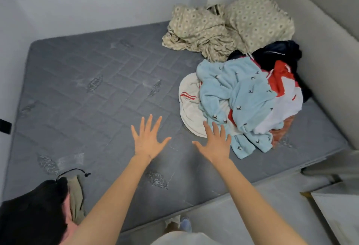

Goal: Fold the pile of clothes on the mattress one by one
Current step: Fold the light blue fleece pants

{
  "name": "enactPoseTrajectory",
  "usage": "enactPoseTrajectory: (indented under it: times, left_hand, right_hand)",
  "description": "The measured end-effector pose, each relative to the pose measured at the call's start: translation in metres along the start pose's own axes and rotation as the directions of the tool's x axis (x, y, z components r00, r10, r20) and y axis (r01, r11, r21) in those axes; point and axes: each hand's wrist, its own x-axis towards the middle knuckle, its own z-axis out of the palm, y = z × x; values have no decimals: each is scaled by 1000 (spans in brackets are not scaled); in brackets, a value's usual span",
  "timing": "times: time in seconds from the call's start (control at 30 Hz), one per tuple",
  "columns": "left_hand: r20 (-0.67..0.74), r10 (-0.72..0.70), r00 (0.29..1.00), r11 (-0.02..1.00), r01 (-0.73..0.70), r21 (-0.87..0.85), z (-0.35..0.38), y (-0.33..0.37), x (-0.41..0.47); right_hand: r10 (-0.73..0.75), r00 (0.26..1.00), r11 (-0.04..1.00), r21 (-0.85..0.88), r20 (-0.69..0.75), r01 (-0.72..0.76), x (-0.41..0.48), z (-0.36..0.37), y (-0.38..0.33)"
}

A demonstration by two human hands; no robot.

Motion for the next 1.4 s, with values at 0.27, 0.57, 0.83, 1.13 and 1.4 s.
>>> enactPoseTrajectory:
  times: [0.27, 0.57, 0.83, 1.13, 1.4]
  left_hand:
    - [39, 169, 985, 985, -170, 23, -5, 73, 84]
    - [93, 309, 946, 948, -314, 47, 15, 198, 174]
    - [168, 220, 961, 974, -225, 11, 66, 326, 243]
    - [253, 67, 965, 997, -55, -53, 120, 396, 289]
    - [376, -109, 920, 921, 236, -310, 159, 424, 305]
  right_hand:
    - [226, 971, 971, 95, -79, -219, 46, -30, 79]
    - [314, 945, 940, 168, -96, -295, 118, -60, 191]
    - [285, 958, 950, 123, 31, -287, 210, -82, 308]
    - [174, 979, 966, 176, 109, -192, 286, -88, 380]
    - [178, 969, 764, 597, 172, -246, 344, -76, 395]
